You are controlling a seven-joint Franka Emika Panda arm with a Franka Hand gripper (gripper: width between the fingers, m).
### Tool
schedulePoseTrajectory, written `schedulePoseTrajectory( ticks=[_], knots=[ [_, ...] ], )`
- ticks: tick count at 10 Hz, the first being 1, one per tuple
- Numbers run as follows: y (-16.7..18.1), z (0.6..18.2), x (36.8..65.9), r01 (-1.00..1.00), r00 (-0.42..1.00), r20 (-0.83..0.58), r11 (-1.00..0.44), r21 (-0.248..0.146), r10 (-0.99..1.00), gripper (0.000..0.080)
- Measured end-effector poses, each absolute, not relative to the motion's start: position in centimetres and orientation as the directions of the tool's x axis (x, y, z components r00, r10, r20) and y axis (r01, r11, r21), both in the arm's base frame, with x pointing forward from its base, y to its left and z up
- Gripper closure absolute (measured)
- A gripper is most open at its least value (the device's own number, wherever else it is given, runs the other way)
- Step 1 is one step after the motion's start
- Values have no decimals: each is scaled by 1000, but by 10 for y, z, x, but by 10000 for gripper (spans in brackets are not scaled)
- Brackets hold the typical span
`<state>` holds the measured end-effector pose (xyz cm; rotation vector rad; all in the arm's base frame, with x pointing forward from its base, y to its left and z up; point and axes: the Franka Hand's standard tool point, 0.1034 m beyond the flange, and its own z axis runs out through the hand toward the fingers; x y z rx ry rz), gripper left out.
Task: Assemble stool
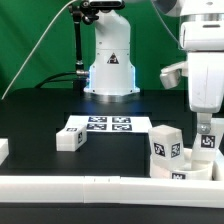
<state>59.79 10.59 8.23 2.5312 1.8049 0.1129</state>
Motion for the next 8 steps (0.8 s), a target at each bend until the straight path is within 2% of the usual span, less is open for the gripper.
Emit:
schedulePoseTrajectory(
  ticks=[3, 5, 8],
  knots=[
    [105, 82, 598, 855, 512, 54, -515, 56, 857, 462],
    [100, 81, 596, 713, 699, 70, -701, 15, 712, 462],
    [97, 81, 596, 496, 866, 96, -868, -26, 491, 462]
  ],
)
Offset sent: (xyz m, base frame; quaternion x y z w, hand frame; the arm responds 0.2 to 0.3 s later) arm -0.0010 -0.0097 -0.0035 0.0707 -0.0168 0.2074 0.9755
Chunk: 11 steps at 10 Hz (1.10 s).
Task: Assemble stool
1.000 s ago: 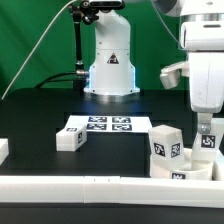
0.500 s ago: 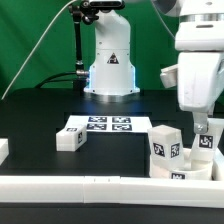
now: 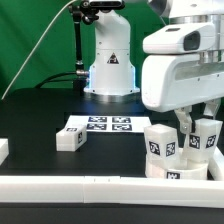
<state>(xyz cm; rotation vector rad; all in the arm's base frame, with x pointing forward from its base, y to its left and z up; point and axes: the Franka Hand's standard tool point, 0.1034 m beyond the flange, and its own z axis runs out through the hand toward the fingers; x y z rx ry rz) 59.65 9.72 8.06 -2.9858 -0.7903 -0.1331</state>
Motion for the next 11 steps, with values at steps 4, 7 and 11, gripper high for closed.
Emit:
schedulePoseTrajectory(
  ticks=[4, 7, 11],
  knots=[
    [101, 81, 598, 196, 976, 108, -979, -53, 190, 462],
    [101, 80, 598, 12, 995, 95, -997, -74, 5, 462],
    [103, 79, 597, -356, 930, 50, -926, -127, -365, 462]
  ],
)
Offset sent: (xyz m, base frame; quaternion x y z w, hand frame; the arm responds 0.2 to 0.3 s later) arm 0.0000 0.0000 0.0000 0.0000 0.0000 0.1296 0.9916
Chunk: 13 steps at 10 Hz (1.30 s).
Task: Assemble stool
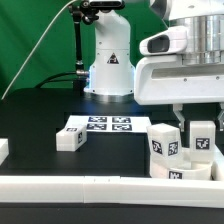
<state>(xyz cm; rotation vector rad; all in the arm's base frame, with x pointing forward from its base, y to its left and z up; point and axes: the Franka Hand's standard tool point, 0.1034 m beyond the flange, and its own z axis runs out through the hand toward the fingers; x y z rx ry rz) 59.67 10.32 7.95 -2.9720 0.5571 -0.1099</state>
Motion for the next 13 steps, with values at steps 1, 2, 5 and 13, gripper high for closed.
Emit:
schedulePoseTrajectory(
  ticks=[1, 2, 5, 13],
  knots=[
    [104, 79, 597, -442, 892, 36, -886, -137, -451, 462],
    [104, 79, 596, -516, 851, 25, -844, -145, -524, 462],
    [104, 79, 597, -693, 714, -15, -704, -155, -700, 462],
    [109, 77, 595, -988, 116, -166, -96, -120, -979, 462]
  ],
)
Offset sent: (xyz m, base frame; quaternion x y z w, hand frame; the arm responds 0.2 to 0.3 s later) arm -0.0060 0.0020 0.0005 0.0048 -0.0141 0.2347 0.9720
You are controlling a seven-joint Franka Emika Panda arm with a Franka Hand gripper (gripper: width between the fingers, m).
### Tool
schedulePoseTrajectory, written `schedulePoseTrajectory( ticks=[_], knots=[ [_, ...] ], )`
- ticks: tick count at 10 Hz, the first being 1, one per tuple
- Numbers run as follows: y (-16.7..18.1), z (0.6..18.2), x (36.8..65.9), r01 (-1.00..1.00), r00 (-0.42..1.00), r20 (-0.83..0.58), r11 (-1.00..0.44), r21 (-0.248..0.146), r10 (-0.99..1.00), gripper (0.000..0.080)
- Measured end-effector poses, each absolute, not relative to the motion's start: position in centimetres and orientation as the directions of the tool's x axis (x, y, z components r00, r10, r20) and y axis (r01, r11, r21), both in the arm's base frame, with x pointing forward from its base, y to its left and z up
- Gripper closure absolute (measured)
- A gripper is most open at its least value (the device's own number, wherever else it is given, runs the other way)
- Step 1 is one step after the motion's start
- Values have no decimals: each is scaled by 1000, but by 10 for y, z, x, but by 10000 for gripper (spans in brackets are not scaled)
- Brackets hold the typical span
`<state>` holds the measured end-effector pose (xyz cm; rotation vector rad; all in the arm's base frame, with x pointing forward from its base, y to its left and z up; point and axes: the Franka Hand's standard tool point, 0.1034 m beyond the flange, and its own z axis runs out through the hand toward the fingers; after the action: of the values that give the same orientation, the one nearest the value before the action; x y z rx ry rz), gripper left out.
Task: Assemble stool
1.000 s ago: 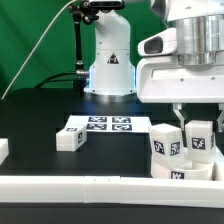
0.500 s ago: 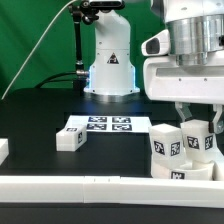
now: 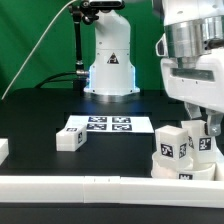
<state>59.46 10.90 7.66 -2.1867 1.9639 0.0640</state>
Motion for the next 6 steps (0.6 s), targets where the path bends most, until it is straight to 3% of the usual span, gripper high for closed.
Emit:
schedulePoseTrajectory(
  ticks=[6],
  knots=[
    [110, 76, 594, -970, -214, -235, 234, -59, -948, 461]
  ],
)
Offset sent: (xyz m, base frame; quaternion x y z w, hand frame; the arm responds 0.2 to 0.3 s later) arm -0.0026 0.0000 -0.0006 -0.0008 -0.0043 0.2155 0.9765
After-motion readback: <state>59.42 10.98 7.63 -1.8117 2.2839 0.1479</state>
